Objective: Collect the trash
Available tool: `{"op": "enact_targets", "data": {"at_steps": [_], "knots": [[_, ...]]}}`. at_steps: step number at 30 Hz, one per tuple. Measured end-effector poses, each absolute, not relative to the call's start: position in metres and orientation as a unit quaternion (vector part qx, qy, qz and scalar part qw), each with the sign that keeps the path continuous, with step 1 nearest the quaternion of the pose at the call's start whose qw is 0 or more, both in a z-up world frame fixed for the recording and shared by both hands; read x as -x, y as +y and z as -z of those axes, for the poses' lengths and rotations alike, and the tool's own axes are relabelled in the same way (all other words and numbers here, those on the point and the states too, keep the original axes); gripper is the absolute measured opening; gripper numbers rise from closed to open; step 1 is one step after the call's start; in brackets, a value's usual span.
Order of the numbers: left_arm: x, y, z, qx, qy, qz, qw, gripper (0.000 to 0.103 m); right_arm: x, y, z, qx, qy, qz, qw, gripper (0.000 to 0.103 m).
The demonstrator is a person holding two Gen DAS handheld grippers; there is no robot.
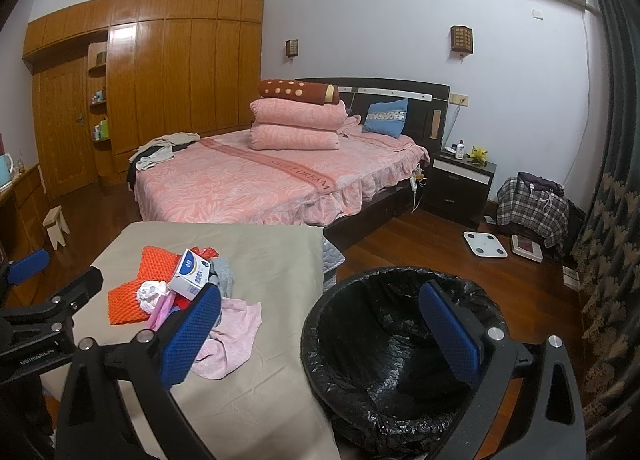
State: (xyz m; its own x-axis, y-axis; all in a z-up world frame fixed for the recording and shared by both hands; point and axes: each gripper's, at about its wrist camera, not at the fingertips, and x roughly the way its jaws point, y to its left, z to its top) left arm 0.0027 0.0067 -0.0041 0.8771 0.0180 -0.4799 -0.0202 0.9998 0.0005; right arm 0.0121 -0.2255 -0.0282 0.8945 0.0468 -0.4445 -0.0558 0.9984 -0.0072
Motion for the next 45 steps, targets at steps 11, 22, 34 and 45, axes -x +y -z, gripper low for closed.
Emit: {"op": "enact_targets", "data": {"at_steps": [11,22,34,45], "knots": [[-0.007,0.011,0.005,0.007,0.252,-0.014,0.968,0.098,-0.021,-0.217,0.033,0.013,0.233,-0.034,0.972,0.097],[-0.029,0.051,0.03,-0.001,0.263,-0.036,0.964,0.098,-0.046,-0.186,0.07,0.015,0.258,-0.068,0.964,0.085],[-0.054,0.097,0.094,0.019,0.315,-0.08,0.946,0.098,-0.099,-0.133,0.152,0.027,0.342,-0.13,0.93,0.058],[-0.073,0.099,0.127,0.017,0.335,-0.064,0.94,0.098,-0.129,-0.122,0.22,0.05,0.431,-0.146,0.889,0.052]]}}
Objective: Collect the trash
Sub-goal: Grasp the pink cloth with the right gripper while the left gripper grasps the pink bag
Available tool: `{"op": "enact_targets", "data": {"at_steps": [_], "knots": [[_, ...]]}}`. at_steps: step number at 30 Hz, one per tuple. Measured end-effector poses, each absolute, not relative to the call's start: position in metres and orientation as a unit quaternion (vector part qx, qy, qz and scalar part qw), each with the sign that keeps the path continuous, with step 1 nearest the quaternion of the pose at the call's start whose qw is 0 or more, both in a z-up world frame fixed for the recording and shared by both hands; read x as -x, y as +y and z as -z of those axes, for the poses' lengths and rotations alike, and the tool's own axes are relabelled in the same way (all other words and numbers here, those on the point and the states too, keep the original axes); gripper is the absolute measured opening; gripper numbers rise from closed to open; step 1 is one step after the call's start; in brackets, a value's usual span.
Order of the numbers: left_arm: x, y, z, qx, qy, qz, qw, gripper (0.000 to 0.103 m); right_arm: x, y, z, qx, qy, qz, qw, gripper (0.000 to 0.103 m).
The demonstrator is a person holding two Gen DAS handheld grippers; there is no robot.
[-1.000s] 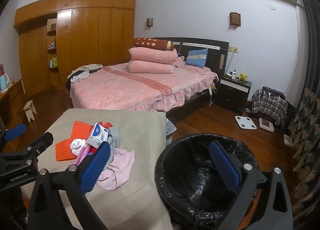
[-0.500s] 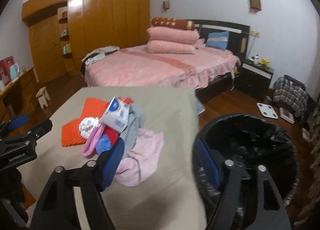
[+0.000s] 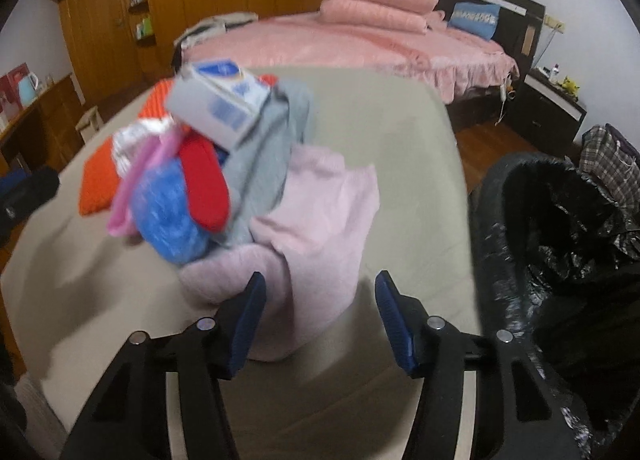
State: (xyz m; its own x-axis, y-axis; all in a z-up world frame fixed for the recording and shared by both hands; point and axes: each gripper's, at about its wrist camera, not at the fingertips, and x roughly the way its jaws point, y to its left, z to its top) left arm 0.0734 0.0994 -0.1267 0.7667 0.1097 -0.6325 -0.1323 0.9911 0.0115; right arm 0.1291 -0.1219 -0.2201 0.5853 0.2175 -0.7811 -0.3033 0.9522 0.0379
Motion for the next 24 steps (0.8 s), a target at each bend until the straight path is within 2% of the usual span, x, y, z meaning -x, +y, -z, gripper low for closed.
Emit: {"op": "enact_targets", "data": {"at_steps": [4,6,7,8,13,18,20,22,24], "knots": [[-0.082,0.095,0.136,0.017,0.349,-0.055,0.935,0.094,-0.127,-0.121,0.221,0.052,0.426,-0.16,0.889,0.039],[-0.084,0.091,0.139,0.016,0.355,-0.048,0.933,0.092,-0.126,-0.122,0.221,0.053,0.423,-0.167,0.889,0.024],[-0.085,0.088,0.141,0.012,0.357,-0.044,0.933,0.086,-0.126,-0.123,0.22,0.05,0.424,-0.17,0.888,0.017],[-0.086,0.086,0.143,0.009,0.358,-0.04,0.933,0.083,-0.127,-0.124,0.22,0.047,0.424,-0.173,0.888,0.015],[-0.094,0.075,0.152,0.004,0.372,-0.008,0.928,0.067,-0.124,-0.136,0.199,0.051,0.398,-0.163,0.901,0.013],[-0.106,0.06,0.163,-0.016,0.38,0.01,0.925,0.058,-0.13,-0.145,0.186,0.05,0.389,-0.152,0.907,0.013],[-0.111,0.058,0.167,-0.022,0.386,0.012,0.922,0.049,-0.132,-0.148,0.181,0.047,0.385,-0.149,0.909,0.013],[-0.114,0.058,0.17,-0.021,0.392,0.019,0.92,0.034,-0.132,-0.15,0.175,0.043,0.38,-0.15,0.912,0.013],[-0.115,0.058,0.172,-0.021,0.393,0.022,0.919,0.024,-0.132,-0.151,0.171,0.044,0.377,-0.153,0.912,0.013]]}}
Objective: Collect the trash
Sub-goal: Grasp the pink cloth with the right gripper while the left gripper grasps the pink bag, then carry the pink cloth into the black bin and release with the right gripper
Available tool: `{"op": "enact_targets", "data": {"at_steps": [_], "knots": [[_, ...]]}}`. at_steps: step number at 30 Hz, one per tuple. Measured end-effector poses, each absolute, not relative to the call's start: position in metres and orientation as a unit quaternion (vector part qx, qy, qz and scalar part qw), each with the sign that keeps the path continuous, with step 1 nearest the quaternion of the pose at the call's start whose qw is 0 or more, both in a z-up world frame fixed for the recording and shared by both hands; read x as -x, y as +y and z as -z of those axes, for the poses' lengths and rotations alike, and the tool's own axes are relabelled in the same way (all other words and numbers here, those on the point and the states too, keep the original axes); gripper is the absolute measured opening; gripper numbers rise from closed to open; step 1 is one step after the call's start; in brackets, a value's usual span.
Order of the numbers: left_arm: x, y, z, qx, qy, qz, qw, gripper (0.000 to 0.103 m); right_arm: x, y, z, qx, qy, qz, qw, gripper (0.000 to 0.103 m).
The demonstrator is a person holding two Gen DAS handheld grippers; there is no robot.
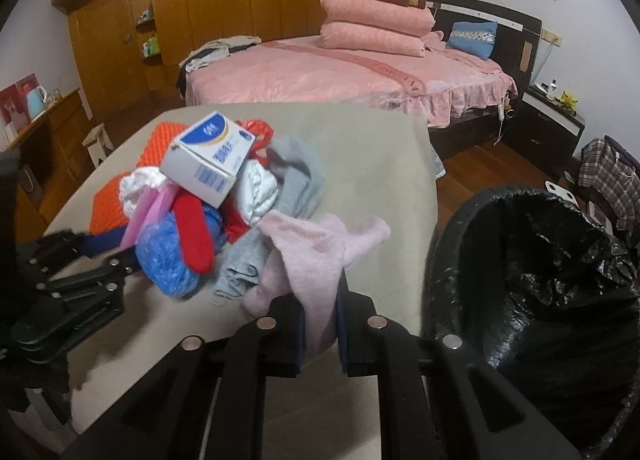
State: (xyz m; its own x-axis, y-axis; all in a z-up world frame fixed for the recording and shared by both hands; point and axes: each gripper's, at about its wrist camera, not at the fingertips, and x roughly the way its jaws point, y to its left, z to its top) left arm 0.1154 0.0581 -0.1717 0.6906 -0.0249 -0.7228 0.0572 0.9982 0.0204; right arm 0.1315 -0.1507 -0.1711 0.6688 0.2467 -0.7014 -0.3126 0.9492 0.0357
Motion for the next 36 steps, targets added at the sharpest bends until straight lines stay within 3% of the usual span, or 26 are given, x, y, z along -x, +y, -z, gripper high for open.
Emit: {"op": "enact_targets", "data": {"at_steps": [7,21,36], "knots": [[-0.106,0.063,0.155,-0.014,0.378,0.017,0.925,0.014,-0.119,-0.151,0.153,0.044,0.354,-0.167,0.919,0.013],[-0.079,0.024,0.09,-0.015,0.341,0.07,0.937,0.014,-0.088,-0.184,0.105,0.026,0.303,-0.135,0.943,0.013],[-0.115,-0.094,0.083,-0.029,0.315,0.2,0.927,0.014,-0.085,-0.303,0.099,-0.01,0.298,0.003,0.955,0.013]]}}
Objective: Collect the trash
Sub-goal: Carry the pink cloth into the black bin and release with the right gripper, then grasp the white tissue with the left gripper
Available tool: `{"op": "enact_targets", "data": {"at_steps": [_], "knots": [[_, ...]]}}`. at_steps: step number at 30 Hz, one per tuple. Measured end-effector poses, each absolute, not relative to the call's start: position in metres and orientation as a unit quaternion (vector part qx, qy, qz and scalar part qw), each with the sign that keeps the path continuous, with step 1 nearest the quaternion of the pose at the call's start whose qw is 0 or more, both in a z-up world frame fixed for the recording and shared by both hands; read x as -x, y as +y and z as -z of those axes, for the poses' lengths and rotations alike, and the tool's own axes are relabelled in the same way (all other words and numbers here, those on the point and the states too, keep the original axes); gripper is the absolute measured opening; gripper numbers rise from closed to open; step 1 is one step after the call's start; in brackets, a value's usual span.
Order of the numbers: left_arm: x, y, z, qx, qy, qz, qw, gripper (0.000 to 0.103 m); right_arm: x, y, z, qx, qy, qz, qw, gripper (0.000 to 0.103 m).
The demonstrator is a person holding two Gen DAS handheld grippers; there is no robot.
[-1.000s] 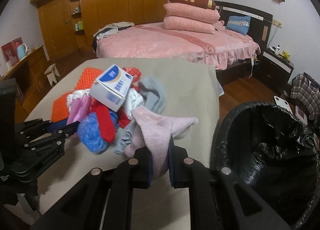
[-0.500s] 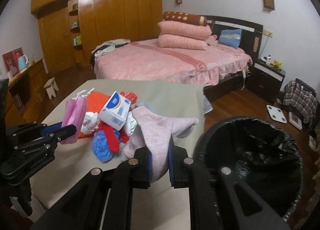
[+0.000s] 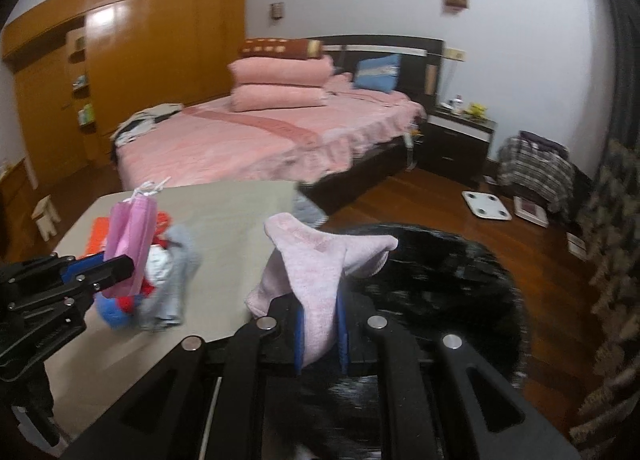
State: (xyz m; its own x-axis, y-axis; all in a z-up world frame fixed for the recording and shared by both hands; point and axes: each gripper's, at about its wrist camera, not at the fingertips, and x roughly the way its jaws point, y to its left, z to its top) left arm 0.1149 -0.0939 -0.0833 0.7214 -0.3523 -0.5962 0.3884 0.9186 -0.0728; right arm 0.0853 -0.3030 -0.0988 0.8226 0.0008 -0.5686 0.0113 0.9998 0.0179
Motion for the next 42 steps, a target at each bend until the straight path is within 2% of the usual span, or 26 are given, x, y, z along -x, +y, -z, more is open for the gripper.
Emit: {"op": "enact_targets", "data": {"at_steps": [11,12,13,14,15,17,18,19,20,21,22,23,24,26,39,41,42], "knots": [[-0.147,-0.187,0.103,-0.039,0.326,0.281,0.902,0.015,-0.102,-0.371,0.121,-0.022,0.332,0.066,0.941,0.015],[-0.15,-0.194,0.106,-0.038,0.33,0.287,0.899,0.02,-0.103,-0.376,0.124,-0.023,0.335,0.071,0.939,0.016],[-0.152,-0.198,0.108,-0.035,0.333,0.293,0.895,0.029,-0.105,-0.381,0.126,-0.023,0.34,0.078,0.937,0.018],[-0.154,-0.202,0.109,-0.03,0.338,0.299,0.892,0.04,-0.104,-0.383,0.128,-0.023,0.341,0.081,0.936,0.023],[-0.155,-0.203,0.109,-0.024,0.338,0.3,0.891,0.059,-0.104,-0.387,0.129,-0.023,0.341,0.084,0.936,0.026],[-0.155,-0.2,0.109,-0.017,0.332,0.302,0.894,0.063,-0.103,-0.391,0.13,-0.023,0.339,0.091,0.936,0.041],[-0.154,-0.198,0.109,-0.018,0.331,0.302,0.894,0.064,-0.101,-0.392,0.13,-0.023,0.338,0.093,0.936,0.044],[-0.154,-0.196,0.109,-0.018,0.33,0.299,0.895,0.068,-0.099,-0.392,0.13,-0.023,0.336,0.095,0.937,0.052],[-0.153,-0.191,0.108,-0.019,0.328,0.293,0.898,0.069,-0.098,-0.392,0.129,-0.023,0.334,0.097,0.937,0.064],[-0.152,-0.186,0.106,-0.019,0.326,0.286,0.901,0.074,-0.099,-0.391,0.128,-0.024,0.331,0.098,0.938,0.071],[-0.15,-0.181,0.104,-0.019,0.324,0.28,0.904,0.08,-0.097,-0.389,0.127,-0.025,0.325,0.1,0.94,0.084],[-0.147,-0.172,0.101,-0.02,0.319,0.267,0.909,0.083,-0.094,-0.386,0.126,-0.026,0.32,0.1,0.942,0.092],[-0.146,-0.165,0.1,-0.022,0.316,0.256,0.913,0.088,-0.093,-0.383,0.124,-0.028,0.315,0.098,0.944,0.095],[-0.141,-0.147,0.095,-0.022,0.311,0.235,0.921,0.09,-0.093,-0.374,0.122,-0.033,0.314,0.09,0.945,0.097],[-0.113,-0.007,0.079,-0.011,0.279,0.058,0.958,0.09,-0.118,-0.269,0.112,-0.04,0.283,-0.016,0.958,0.097],[-0.115,0.015,0.081,-0.005,0.284,0.029,0.959,0.089,-0.123,-0.25,0.112,-0.037,0.277,-0.032,0.96,0.097],[-0.117,0.026,0.084,-0.002,0.287,0.016,0.958,0.083,-0.126,-0.241,0.113,-0.035,0.277,-0.04,0.96,0.097]]}}
